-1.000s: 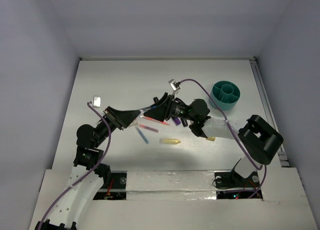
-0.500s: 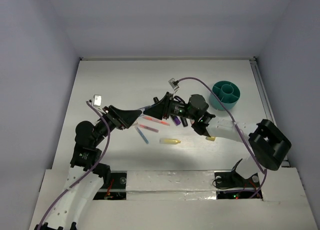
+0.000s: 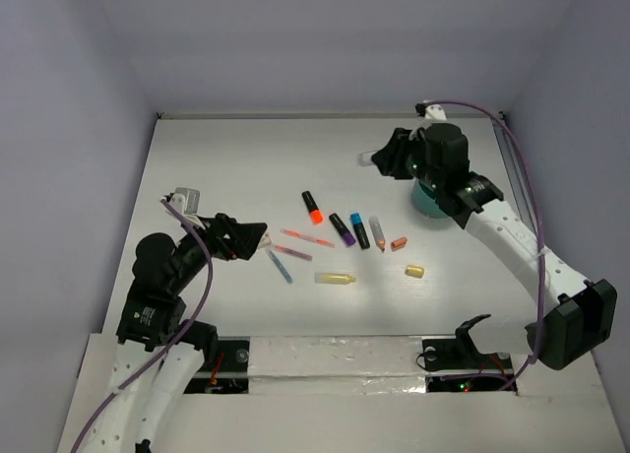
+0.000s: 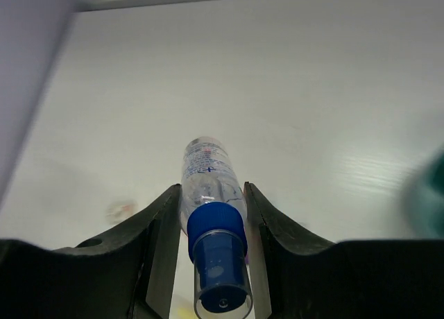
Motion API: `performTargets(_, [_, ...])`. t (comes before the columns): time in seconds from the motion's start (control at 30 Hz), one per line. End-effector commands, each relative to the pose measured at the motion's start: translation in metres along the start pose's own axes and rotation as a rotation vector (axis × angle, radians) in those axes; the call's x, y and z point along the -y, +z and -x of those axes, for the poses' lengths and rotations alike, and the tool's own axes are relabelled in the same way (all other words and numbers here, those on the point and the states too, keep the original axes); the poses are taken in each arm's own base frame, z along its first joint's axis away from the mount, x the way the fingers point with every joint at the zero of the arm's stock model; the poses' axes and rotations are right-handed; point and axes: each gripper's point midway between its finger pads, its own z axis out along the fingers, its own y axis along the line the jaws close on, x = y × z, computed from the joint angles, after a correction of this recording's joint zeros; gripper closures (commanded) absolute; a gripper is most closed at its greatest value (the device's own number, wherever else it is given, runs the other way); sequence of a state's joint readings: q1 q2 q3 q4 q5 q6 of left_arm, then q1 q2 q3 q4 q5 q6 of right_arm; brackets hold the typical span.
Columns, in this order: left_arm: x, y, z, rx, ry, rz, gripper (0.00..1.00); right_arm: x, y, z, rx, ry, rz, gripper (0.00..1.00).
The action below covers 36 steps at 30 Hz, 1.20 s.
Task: Sort the stationery into containers
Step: Place the stationery in the storage box.
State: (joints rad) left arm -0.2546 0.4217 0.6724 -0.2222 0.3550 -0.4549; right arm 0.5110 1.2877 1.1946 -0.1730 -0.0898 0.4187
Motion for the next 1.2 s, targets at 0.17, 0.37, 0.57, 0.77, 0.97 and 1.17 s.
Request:
performTargets(0.17, [0.019, -0.012, -0.008, 0.011, 0.102, -0.105, 0.01, 0.158, -0.041, 0.001, -0.116, -0.014, -0.638, 0.97])
performTargets(0.37, [0.033, -0.027, -0.004, 0.054, 0.112, -0.156, 0.01, 0.196, -0.062, 0.023, -0.110, -0.019, -0.830, 0.97])
performTargets(0.57, [0.042, -0.037, -0.002, 0.079, 0.112, -0.191, 0.01, 0.216, -0.069, 0.033, -0.103, 0.004, -0.870, 0.97])
performTargets(0.77, [0.049, -0.042, -0.003, 0.082, 0.108, -0.218, 0.01, 0.243, -0.058, 0.027, -0.157, 0.029, -0.906, 0.97])
performTargets(0.97, [0.051, -0.045, -0.002, 0.088, 0.104, -0.227, 0.01, 0.260, -0.053, 0.024, -0.187, 0.037, -0.944, 0.97])
performTargets(1.17, [0.052, -0.046, -0.003, 0.088, 0.102, -0.231, 0.01, 0.269, -0.049, 0.010, -0.237, 0.033, -0.967, 0.97])
